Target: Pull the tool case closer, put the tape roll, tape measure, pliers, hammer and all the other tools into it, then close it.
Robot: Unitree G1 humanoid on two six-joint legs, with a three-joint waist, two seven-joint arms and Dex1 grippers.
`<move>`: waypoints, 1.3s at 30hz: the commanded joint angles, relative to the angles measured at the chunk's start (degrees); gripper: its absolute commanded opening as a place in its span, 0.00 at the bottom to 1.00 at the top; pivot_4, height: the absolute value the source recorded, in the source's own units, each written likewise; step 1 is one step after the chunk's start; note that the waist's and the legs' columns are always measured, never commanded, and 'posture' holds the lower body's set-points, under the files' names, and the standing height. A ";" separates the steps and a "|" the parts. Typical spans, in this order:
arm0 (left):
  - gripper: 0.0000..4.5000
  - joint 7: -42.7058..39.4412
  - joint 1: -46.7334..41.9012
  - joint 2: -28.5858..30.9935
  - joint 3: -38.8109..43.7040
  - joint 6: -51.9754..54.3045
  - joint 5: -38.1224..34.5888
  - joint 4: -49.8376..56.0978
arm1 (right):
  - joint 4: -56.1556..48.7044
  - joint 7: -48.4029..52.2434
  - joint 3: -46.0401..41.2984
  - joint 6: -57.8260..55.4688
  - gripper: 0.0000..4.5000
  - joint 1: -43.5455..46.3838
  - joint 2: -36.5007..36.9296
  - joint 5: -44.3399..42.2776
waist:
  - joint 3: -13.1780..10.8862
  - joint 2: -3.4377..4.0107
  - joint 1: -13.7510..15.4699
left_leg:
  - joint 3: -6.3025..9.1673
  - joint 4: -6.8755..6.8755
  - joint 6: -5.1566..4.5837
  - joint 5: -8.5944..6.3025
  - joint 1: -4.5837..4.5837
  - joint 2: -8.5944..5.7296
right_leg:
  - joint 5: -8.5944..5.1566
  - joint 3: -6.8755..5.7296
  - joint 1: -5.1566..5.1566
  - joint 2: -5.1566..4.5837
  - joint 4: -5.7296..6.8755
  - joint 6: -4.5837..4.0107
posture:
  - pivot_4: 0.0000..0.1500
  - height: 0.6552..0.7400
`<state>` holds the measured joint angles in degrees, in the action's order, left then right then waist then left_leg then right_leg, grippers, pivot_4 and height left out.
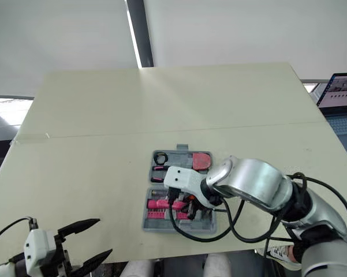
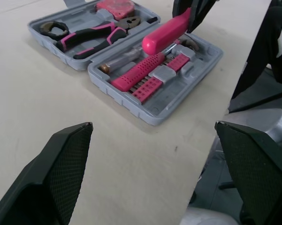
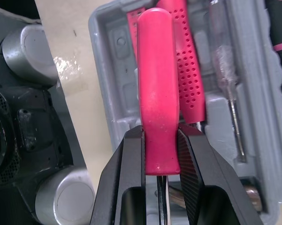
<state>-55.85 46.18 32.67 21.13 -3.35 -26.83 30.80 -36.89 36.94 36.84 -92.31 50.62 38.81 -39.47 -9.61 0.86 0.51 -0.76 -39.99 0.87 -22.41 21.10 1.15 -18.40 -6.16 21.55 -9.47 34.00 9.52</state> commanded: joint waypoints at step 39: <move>1.00 -9.16 0.82 4.66 4.49 -4.58 1.97 -2.19 | 4.31 -10.62 10.29 -0.19 0.09 -1.23 -11.03 0.09 | 0.03 -0.04 -0.87 | 0.02 0.02 0.00 0.00 -0.02 0.00 | 0.00 -0.03 0.04 0.00 0.10 0.00 | 1.00 0.97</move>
<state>-64.59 45.75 37.76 25.76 -6.94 -25.00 28.50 -31.82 26.94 46.99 -92.32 49.75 28.30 -39.61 -9.58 0.82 -0.36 -0.74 -39.97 0.87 -22.41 21.09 1.15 -18.40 -6.18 21.59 -9.47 34.10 9.52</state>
